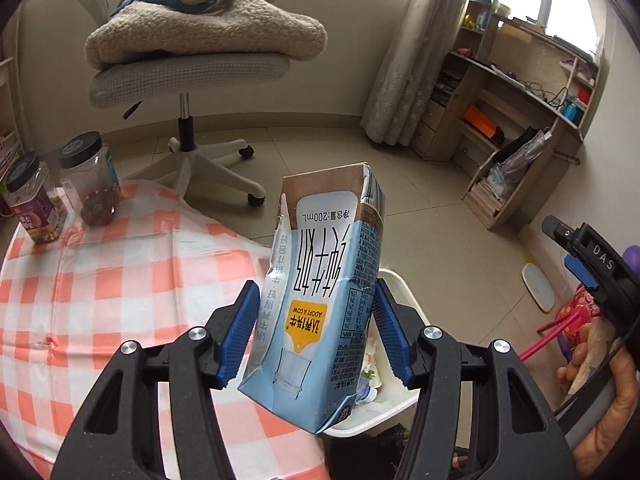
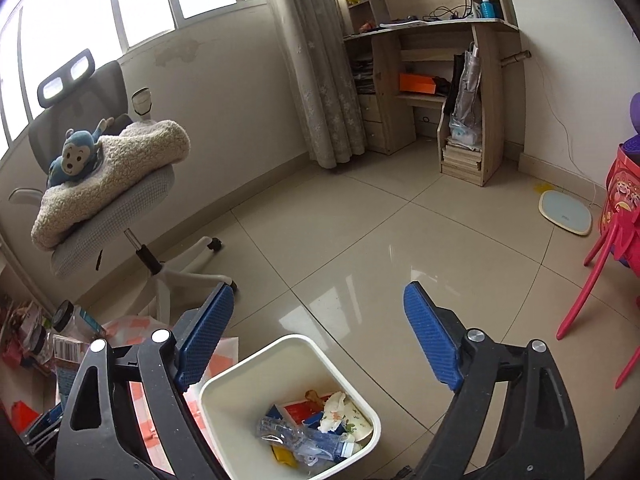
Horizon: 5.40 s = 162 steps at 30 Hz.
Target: Collect trash
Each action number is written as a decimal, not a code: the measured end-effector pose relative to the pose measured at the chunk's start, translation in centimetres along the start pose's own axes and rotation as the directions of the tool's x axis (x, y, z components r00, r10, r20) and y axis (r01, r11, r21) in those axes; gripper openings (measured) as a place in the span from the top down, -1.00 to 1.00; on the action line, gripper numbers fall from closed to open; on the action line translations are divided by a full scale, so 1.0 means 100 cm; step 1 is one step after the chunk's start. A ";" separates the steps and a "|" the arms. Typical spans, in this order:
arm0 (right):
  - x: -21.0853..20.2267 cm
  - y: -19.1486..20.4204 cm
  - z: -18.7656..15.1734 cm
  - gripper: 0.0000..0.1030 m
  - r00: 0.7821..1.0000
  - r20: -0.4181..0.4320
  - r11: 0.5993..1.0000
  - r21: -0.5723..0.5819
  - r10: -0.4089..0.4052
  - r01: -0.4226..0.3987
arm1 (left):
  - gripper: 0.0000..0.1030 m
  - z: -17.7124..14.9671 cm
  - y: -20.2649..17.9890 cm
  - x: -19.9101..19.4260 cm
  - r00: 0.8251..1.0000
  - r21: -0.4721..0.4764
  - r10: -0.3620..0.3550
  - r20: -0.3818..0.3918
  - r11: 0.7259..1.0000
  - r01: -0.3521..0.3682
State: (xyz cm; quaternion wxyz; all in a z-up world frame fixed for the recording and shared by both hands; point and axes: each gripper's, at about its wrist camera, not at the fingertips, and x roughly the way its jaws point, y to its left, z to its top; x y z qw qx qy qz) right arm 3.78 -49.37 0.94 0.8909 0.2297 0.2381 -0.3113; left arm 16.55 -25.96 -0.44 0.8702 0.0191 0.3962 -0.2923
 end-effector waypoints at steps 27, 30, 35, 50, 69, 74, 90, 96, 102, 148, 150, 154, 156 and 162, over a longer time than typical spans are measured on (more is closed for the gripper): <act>-0.126 0.120 -0.088 -0.86 0.955 0.207 0.938 -0.318 0.212 -0.140 | -0.87 -0.067 0.059 -0.170 0.780 -0.145 0.502 0.374 0.862 -0.485; -0.117 0.140 -0.103 -0.87 0.962 0.171 0.926 -0.350 0.213 -0.143 | -0.87 -0.088 0.085 -0.164 0.773 -0.198 0.516 0.368 0.856 -0.478; -0.109 0.164 -0.120 -0.86 0.963 0.132 0.907 -0.385 0.234 -0.167 | -0.87 -0.102 0.113 -0.160 0.757 -0.222 0.553 0.348 0.833 -0.506; -0.110 0.199 -0.140 -0.86 0.948 0.111 0.866 -0.450 0.299 -0.220 | -0.87 -0.099 0.130 -0.163 0.779 -0.237 0.547 0.305 0.836 -0.495; -0.120 0.201 -0.143 -0.86 0.930 0.150 0.850 -0.472 0.336 -0.231 | -0.87 -0.098 0.135 -0.167 0.807 -0.257 0.517 0.284 0.852 -0.456; -0.120 0.202 -0.144 -0.86 0.930 0.153 0.850 -0.475 0.335 -0.228 | -0.87 -0.098 0.134 -0.167 0.809 -0.252 0.514 0.286 0.855 -0.454; -0.118 0.194 -0.141 -0.87 0.932 0.159 0.855 -0.472 0.325 -0.217 | -0.87 -0.097 0.132 -0.157 0.825 -0.241 0.496 0.271 0.865 -0.441; -0.118 0.188 -0.138 -0.86 0.934 0.160 0.856 -0.470 0.321 -0.214 | -0.87 -0.096 0.130 -0.152 0.826 -0.230 0.497 0.266 0.865 -0.446; -0.117 0.185 -0.138 -0.87 0.934 0.158 0.856 -0.470 0.321 -0.215 | -0.87 -0.095 0.127 -0.150 0.830 -0.224 0.492 0.264 0.868 -0.444; -0.101 0.185 -0.138 -0.86 0.952 0.070 0.860 -0.453 0.298 -0.236 | -0.75 -0.092 0.113 -0.149 0.823 -0.179 0.473 0.314 0.881 -0.438; -0.100 0.184 -0.138 -0.86 0.952 0.067 0.862 -0.447 0.299 -0.239 | -0.64 -0.092 0.114 -0.149 0.824 -0.178 0.470 0.315 0.882 -0.436; -0.101 0.183 -0.137 -0.86 0.952 0.069 0.863 -0.445 0.299 -0.239 | -0.63 -0.092 0.112 -0.150 0.821 -0.178 0.470 0.323 0.882 -0.435; -0.101 0.183 -0.137 -0.86 0.951 0.071 0.863 -0.445 0.301 -0.239 | -0.75 -0.092 0.111 -0.150 0.815 -0.182 0.481 0.323 0.877 -0.446; -0.102 0.185 -0.136 -0.86 0.951 0.083 0.864 -0.446 0.299 -0.233 | -0.87 -0.092 0.115 -0.147 0.827 -0.199 0.483 0.287 0.875 -0.442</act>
